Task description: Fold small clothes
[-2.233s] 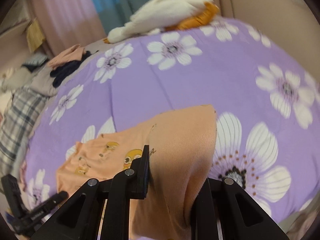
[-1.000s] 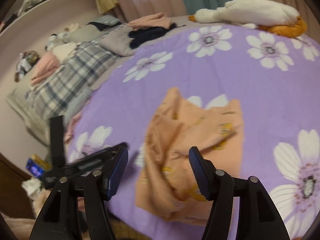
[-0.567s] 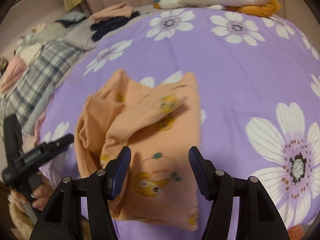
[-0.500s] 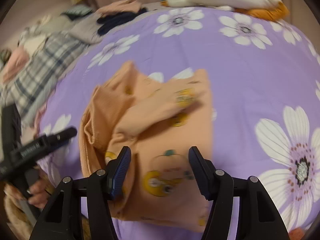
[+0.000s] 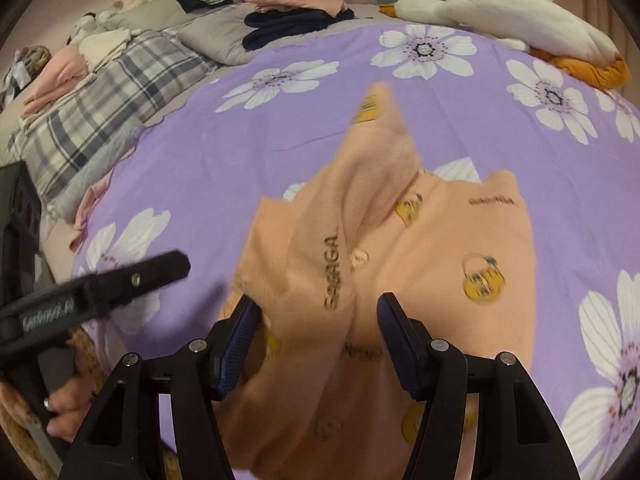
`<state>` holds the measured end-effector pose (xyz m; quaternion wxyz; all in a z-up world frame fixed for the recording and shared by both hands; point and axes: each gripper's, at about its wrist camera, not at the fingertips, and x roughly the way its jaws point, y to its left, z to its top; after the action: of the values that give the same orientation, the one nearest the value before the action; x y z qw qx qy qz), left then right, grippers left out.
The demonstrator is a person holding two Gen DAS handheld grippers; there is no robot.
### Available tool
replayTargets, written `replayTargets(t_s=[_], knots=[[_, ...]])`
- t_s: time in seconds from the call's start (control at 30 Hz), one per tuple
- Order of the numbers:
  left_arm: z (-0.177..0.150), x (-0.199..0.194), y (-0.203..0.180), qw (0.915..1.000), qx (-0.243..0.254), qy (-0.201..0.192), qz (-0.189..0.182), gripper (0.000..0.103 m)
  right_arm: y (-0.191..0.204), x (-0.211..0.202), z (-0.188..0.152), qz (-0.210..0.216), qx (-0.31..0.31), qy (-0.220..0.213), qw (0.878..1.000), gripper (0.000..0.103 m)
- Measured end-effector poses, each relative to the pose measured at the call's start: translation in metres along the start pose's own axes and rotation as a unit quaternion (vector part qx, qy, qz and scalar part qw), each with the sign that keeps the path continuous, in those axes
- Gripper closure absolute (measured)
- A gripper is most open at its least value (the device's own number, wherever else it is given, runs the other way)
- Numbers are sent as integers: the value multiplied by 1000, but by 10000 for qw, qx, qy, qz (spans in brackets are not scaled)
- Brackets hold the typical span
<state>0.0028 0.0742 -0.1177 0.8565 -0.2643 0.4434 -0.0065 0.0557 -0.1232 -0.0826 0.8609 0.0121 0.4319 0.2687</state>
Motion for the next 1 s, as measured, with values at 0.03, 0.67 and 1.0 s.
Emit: replayTargets(t_s=[0.03, 0.67, 1.0], knots=[[0, 1, -1, 10000, 10, 11, -17, 22, 1, 2, 2, 4, -15, 23, 10000, 40], [-21, 24, -56, 9844, 476, 620, -1577, 11, -98, -45, -41, -363, 1583, -73, 9867, 20], [-26, 71, -93, 9852, 663, 996, -1227, 30, -95, -21, -47, 491, 1664, -10, 9848, 35]])
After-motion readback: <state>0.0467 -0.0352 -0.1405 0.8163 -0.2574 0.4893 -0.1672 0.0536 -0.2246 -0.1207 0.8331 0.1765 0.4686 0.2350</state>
